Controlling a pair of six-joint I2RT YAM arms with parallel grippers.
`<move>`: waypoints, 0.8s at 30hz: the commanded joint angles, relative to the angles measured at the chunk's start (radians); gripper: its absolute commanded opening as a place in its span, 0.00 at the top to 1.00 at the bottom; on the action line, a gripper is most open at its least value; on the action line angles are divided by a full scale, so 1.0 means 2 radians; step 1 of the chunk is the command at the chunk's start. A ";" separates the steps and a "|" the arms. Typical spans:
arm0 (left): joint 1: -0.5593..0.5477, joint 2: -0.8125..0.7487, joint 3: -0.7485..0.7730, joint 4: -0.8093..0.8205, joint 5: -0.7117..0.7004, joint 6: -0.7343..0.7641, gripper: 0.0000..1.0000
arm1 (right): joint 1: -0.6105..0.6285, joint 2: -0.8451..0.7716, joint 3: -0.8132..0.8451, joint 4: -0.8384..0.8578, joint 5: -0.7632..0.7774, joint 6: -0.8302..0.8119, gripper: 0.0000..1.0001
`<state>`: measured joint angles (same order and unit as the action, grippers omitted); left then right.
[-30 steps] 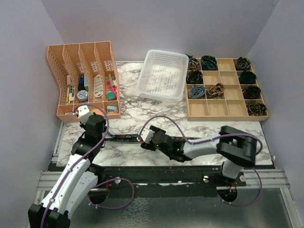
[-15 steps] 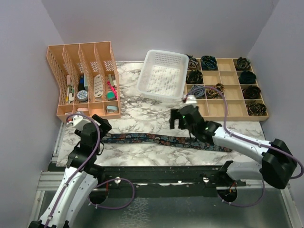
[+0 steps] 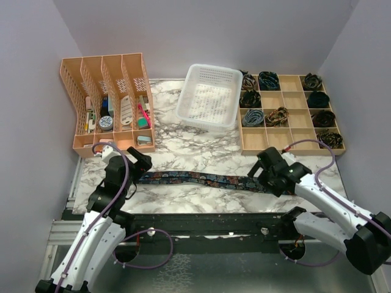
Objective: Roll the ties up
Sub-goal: Flatten out the tie at the center of the board.
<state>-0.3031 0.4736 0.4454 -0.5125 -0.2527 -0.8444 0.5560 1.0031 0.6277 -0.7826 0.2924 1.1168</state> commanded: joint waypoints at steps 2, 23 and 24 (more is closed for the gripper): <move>0.000 -0.014 0.013 -0.002 0.012 0.004 0.08 | -0.002 -0.054 -0.052 -0.028 -0.002 0.115 0.00; 0.000 -0.034 -0.023 0.000 0.000 -0.065 0.06 | -0.249 0.042 -0.131 0.229 -0.115 -0.034 0.06; 0.000 -0.033 -0.025 0.001 0.001 -0.065 0.06 | -0.255 0.049 -0.120 0.219 -0.108 -0.041 0.06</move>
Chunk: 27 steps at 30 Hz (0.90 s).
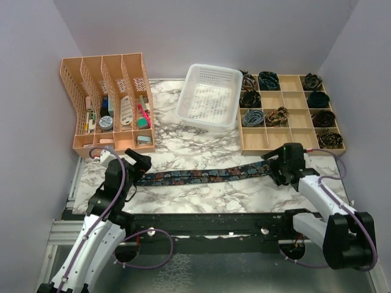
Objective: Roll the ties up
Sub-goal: Flatten out the tie at the center of the board.
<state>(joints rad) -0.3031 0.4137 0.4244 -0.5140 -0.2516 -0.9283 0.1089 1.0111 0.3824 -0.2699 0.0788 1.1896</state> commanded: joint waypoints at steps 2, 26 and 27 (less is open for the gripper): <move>0.000 -0.002 -0.018 0.003 0.001 -0.023 0.06 | -0.038 0.050 0.023 -0.054 0.002 -0.091 0.06; 0.012 0.236 0.156 -0.076 -0.022 0.077 0.01 | 0.297 0.147 0.169 0.248 -0.145 -0.494 0.20; 0.017 0.235 0.159 -0.075 -0.022 0.075 0.01 | 0.314 0.163 0.166 0.283 -0.158 -0.520 0.20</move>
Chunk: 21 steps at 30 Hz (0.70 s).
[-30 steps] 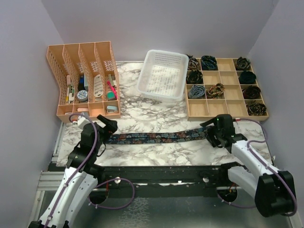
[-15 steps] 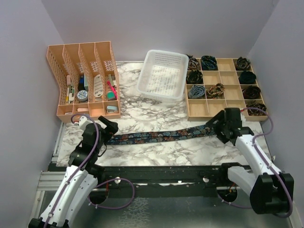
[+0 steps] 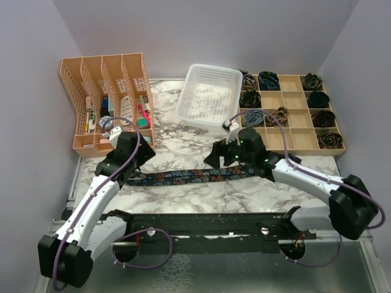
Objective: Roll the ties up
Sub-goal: Flatten out the tie at the center of the board.
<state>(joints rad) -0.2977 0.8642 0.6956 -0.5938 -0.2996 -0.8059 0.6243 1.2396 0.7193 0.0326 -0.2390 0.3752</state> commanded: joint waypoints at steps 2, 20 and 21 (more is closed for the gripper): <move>0.038 0.010 0.025 -0.031 0.020 0.016 0.01 | 0.087 0.087 0.006 0.169 -0.042 -0.186 0.17; 0.214 -0.024 -0.034 -0.069 0.099 -0.059 0.01 | 0.179 0.393 0.230 0.132 -0.248 -0.390 0.09; 0.214 -0.023 -0.037 -0.067 0.097 -0.060 0.01 | 0.179 0.403 0.241 0.122 -0.251 -0.393 0.08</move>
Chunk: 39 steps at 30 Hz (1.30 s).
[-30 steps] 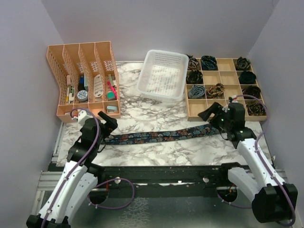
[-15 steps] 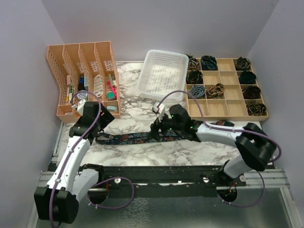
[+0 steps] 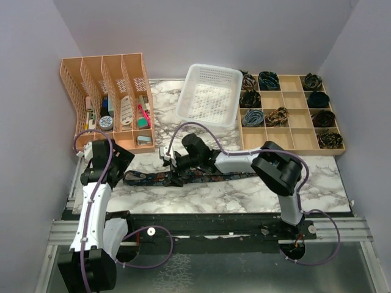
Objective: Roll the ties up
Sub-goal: Flatten out the tie at the center of the board.
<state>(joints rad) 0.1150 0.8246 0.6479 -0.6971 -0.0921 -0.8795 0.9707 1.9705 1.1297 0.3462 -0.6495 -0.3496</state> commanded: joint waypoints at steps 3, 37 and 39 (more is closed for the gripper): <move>0.010 0.002 -0.019 -0.013 -0.010 -0.022 0.01 | 0.006 0.069 0.071 -0.067 -0.050 -0.038 0.08; 0.012 0.049 -0.072 0.162 0.131 0.018 0.07 | 0.006 0.010 -0.155 0.173 0.316 0.040 0.64; 0.011 0.060 -0.070 0.170 0.138 0.034 0.07 | 0.006 0.006 -0.148 0.153 0.287 0.045 0.62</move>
<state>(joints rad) 0.1310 0.9092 0.5041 -0.4530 0.0933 -0.8864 0.9878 1.9854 0.8577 0.7296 -0.1413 -0.2974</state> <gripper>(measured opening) 0.926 0.363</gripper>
